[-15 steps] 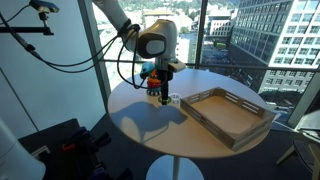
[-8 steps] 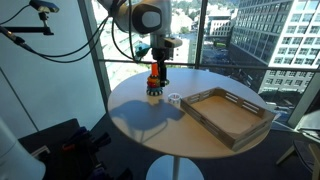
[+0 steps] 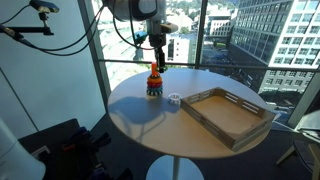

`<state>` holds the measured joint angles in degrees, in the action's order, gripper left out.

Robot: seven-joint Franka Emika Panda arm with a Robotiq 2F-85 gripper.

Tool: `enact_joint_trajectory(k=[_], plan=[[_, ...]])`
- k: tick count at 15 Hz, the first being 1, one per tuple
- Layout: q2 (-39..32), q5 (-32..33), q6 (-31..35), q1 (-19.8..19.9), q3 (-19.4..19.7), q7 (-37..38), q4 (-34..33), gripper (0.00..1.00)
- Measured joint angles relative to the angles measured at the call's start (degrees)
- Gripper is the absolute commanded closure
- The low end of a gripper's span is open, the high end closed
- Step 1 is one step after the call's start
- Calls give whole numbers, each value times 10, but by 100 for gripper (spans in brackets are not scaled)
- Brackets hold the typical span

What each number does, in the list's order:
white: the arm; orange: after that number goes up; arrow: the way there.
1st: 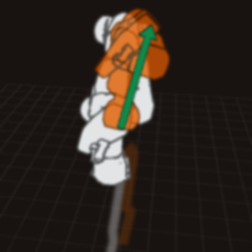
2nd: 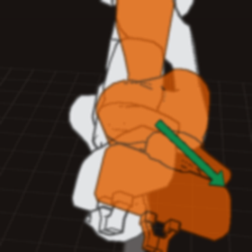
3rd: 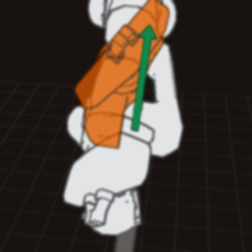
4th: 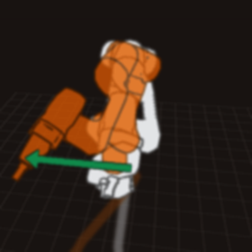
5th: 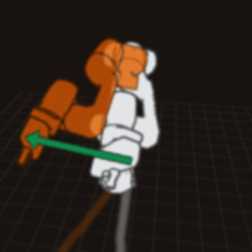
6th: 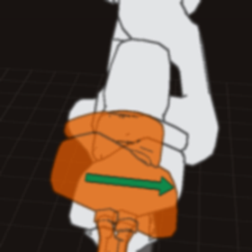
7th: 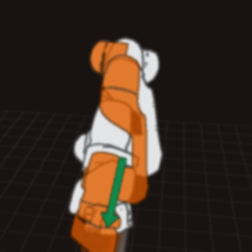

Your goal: Pick up the green ring and put it on the stack of rings

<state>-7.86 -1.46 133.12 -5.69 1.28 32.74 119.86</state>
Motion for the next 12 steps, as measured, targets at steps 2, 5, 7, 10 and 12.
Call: enact_joint_trajectory(k=[2, 5, 7, 10, 12], plan=[[0, 0, 0, -2, -10, 0, -12, 51], [-1, -1, -3, -4, -23, 0, -30, 51], [-4, -1, -9, -6, -31, 0, -43, 51], [-14, -1, -20, -11, -40, -1, -64, 51], [-26, -1, -30, -15, -45, -1, -80, 51]])
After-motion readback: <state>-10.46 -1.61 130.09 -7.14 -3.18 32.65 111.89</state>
